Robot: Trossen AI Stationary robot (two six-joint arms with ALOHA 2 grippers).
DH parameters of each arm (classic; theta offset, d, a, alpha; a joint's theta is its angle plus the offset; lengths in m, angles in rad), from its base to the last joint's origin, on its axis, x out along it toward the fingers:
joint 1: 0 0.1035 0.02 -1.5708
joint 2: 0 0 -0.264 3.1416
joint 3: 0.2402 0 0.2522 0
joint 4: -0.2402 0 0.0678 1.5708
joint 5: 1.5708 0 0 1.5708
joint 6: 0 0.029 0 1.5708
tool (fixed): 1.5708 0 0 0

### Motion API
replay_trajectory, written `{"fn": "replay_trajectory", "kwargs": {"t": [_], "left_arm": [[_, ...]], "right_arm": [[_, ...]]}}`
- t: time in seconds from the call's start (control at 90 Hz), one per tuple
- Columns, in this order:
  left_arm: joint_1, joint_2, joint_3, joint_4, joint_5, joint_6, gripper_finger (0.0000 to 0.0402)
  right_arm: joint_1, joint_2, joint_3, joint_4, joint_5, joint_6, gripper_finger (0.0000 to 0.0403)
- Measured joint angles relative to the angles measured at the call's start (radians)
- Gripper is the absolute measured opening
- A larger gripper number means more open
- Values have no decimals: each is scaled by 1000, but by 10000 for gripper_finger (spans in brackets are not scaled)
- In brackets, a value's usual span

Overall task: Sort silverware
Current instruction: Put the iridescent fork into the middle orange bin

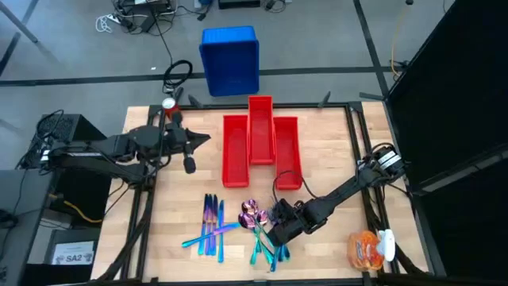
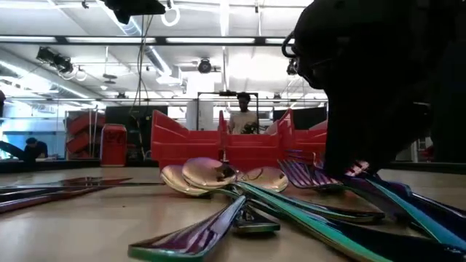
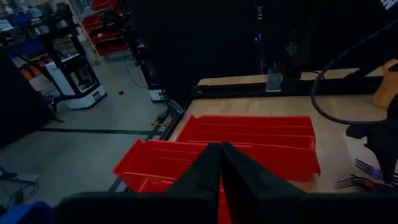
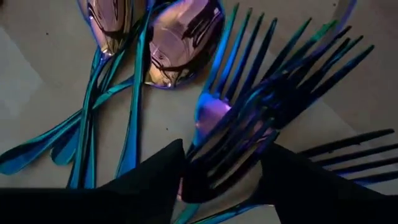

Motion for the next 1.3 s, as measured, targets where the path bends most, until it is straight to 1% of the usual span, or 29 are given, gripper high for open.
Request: {"fn": "replay_trajectory", "kwargs": {"t": [0.656,1.111,1.3], "left_arm": [[0,0,0,0,0,0,0],[0,0,0,0,0,0,0],[0,0,0,-1,0,0,0]], "right_arm": [[0,0,0,39,4,1,6],[0,-4,9,51,1,0,0],[10,-33,11,47,3,-1,0]]}}
